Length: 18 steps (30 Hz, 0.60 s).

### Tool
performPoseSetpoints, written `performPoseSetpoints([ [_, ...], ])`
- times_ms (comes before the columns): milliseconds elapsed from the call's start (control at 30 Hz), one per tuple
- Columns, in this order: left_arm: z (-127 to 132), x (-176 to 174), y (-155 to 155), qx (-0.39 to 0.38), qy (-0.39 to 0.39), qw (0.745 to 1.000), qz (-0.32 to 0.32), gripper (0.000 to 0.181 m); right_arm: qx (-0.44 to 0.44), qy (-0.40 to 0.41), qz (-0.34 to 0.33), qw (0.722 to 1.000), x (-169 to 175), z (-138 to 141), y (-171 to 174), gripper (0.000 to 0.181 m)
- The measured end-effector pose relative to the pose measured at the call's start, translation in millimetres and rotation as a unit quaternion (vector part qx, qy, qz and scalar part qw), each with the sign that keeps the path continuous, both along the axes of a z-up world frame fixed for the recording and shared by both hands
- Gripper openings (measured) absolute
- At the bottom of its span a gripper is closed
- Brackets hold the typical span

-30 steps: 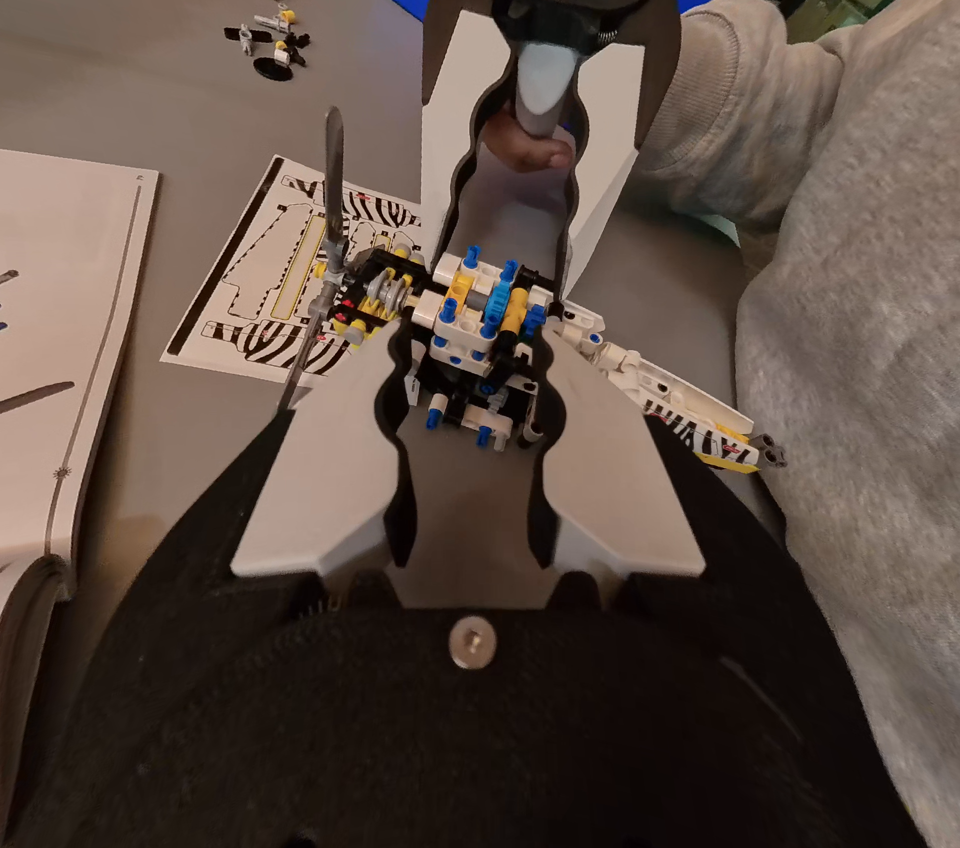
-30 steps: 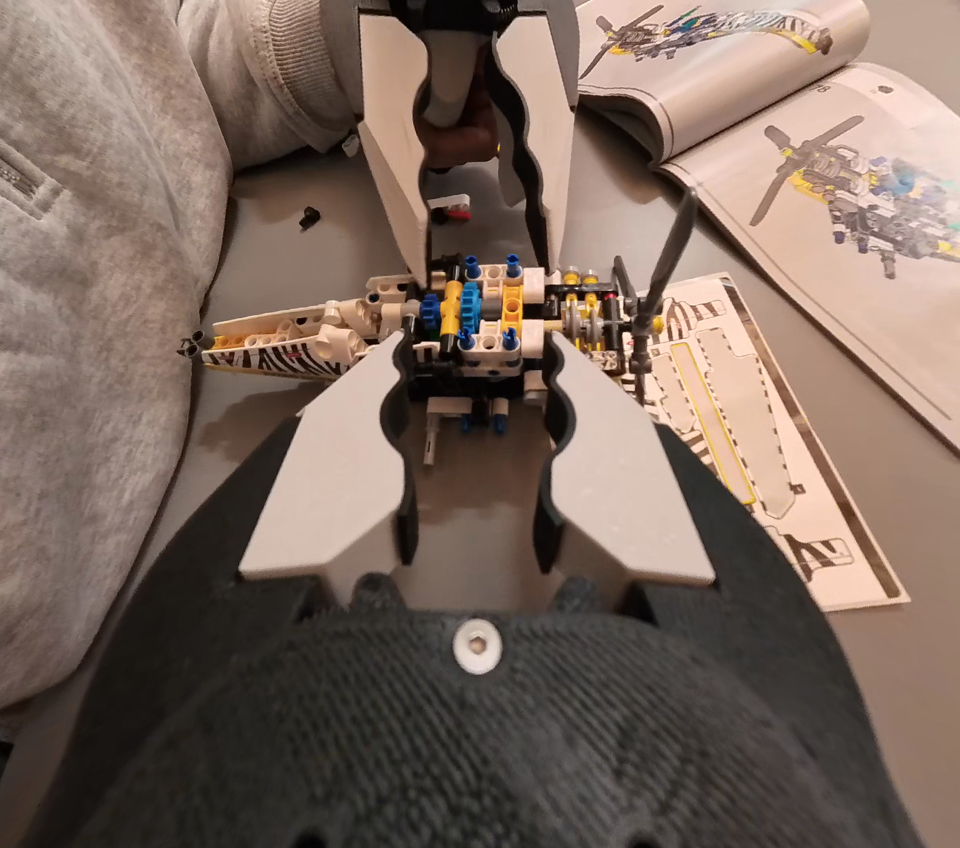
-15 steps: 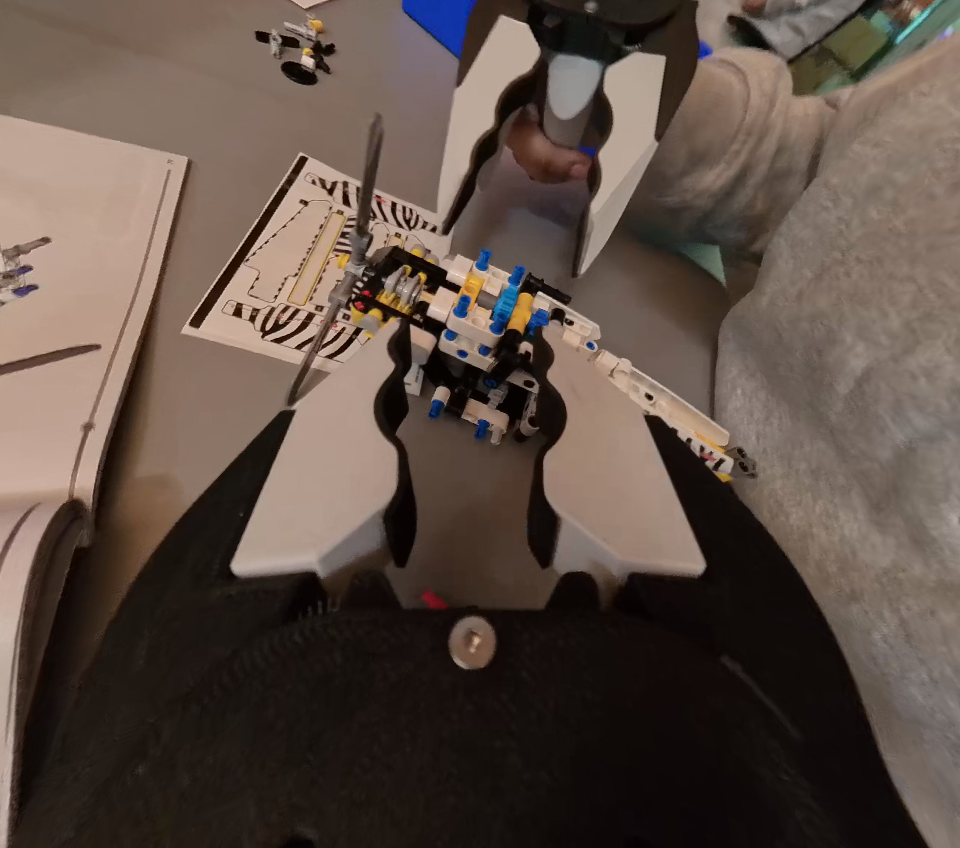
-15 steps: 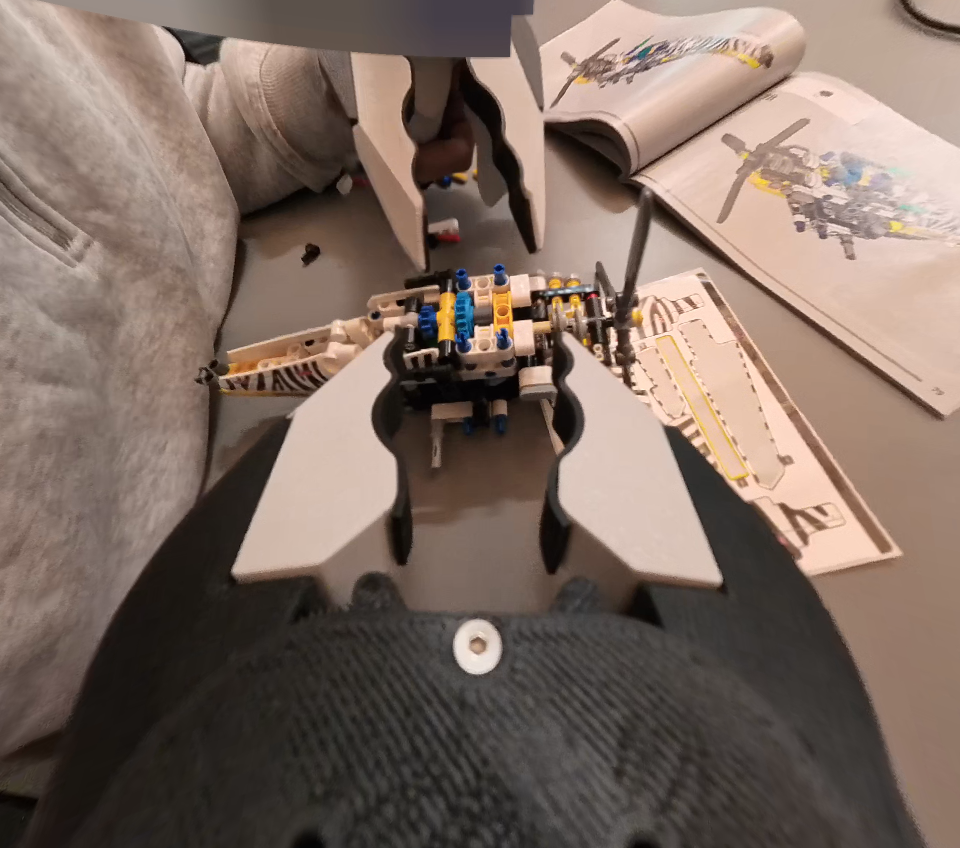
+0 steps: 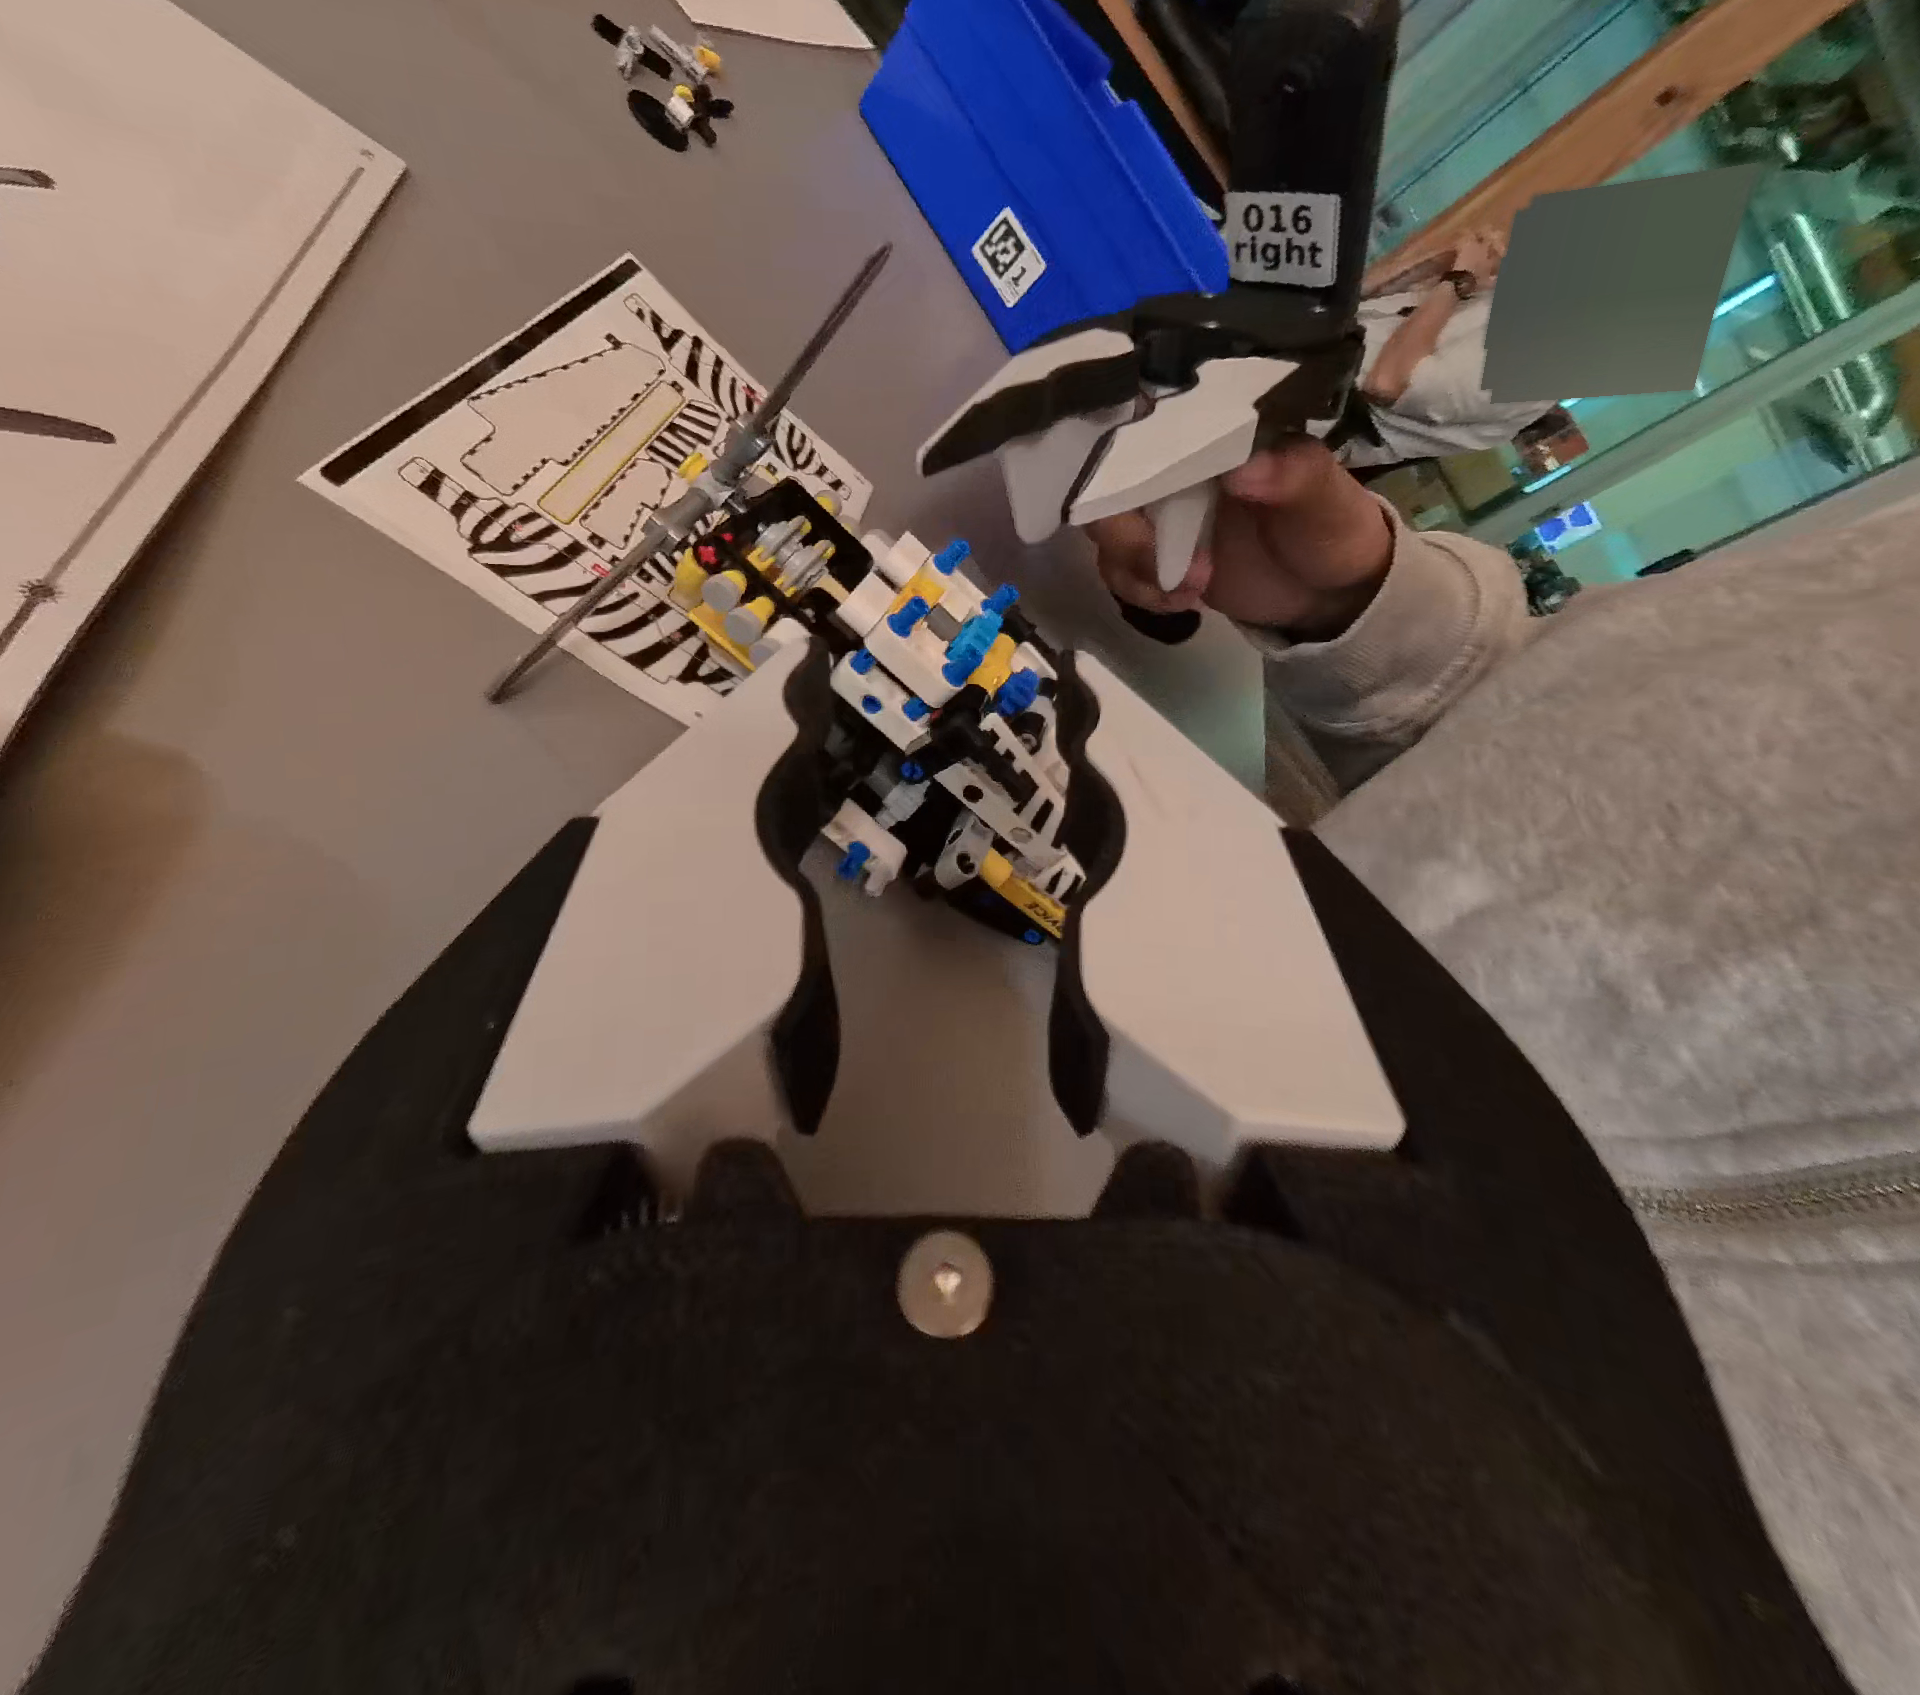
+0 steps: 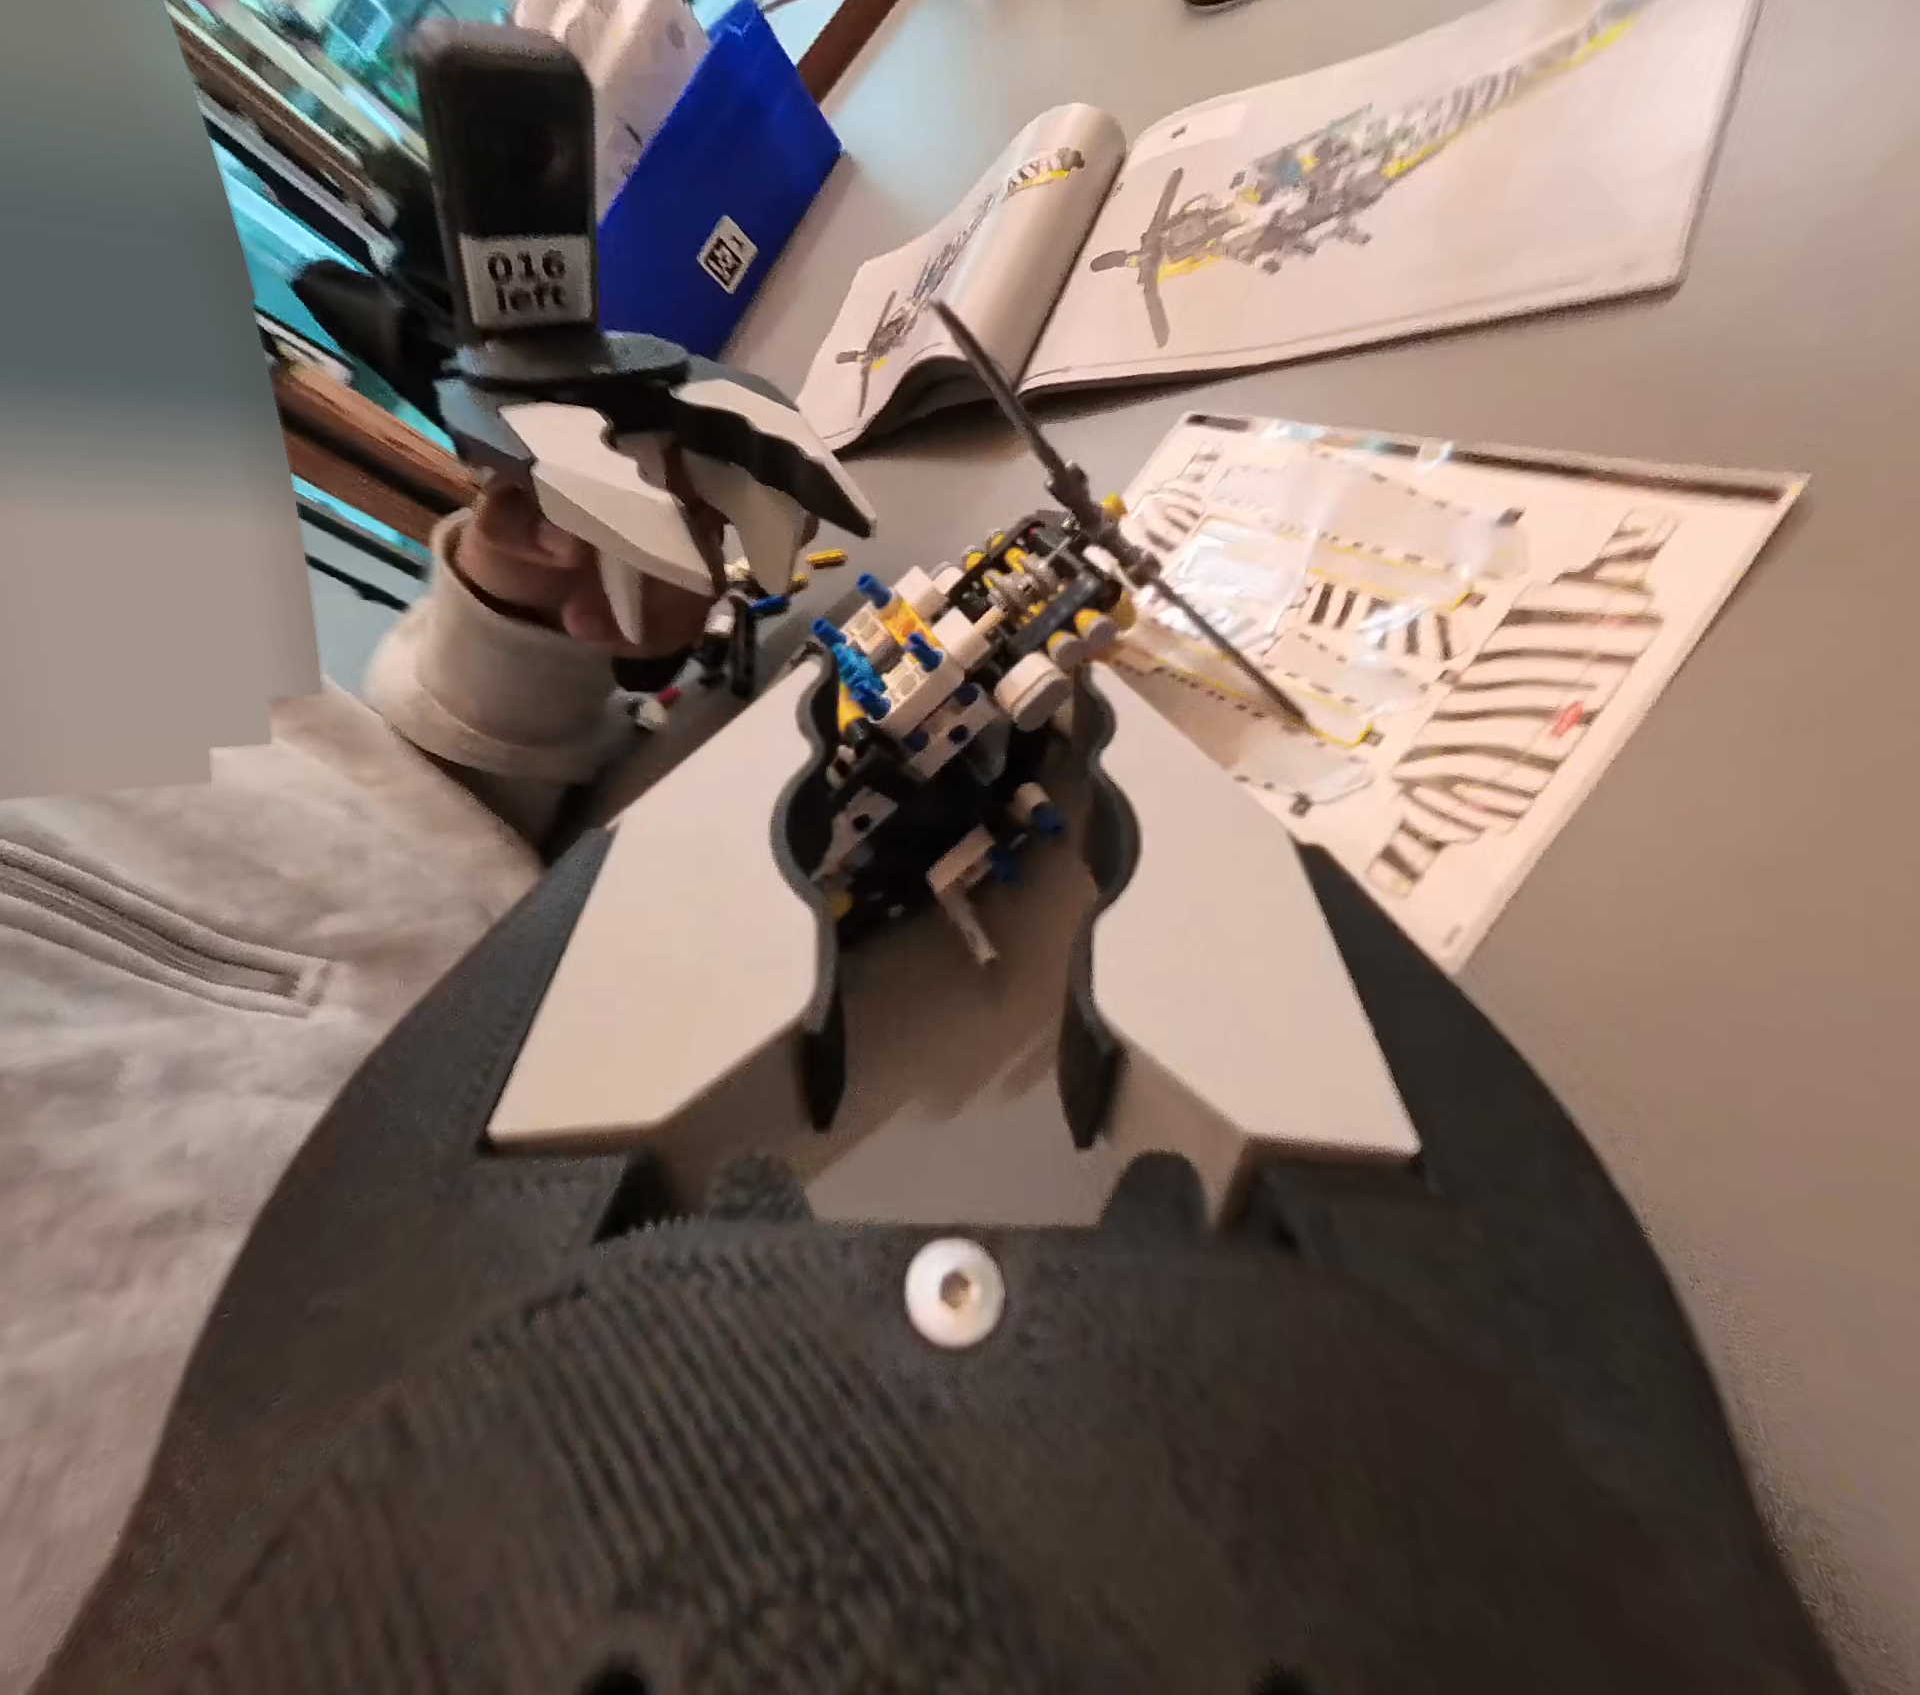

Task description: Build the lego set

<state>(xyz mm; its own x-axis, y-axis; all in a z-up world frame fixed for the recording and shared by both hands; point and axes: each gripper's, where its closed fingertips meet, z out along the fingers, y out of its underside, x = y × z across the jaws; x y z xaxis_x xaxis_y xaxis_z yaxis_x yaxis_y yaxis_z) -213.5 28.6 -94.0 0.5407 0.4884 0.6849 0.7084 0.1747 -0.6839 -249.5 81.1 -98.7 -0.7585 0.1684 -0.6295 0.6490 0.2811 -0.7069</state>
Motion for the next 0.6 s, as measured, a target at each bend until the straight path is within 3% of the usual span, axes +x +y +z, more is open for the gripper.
performPoseSetpoints([
  [267, -2.1, -1.9, 6.2, -0.008, 0.008, 1.0, 0.011, 0.04, 0.003, -0.182, 0.024, 0.983, 14.5, -13.5, -6.8, 0.049],
  [400, -0.6, -2.5, 5.6, -0.029, 0.029, 0.999, 0.024, 0.04, -0.01, -0.272, 0.018, 0.962, 15.3, -15.2, -9.8, 0.05],
  [600, -16.0, 2.6, 12.1, -0.057, 0.002, 0.998, 0.014, 0.04, -0.029, -0.357, 0.01, 0.934, 14.0, -17.6, -19.7, 0.052],
])
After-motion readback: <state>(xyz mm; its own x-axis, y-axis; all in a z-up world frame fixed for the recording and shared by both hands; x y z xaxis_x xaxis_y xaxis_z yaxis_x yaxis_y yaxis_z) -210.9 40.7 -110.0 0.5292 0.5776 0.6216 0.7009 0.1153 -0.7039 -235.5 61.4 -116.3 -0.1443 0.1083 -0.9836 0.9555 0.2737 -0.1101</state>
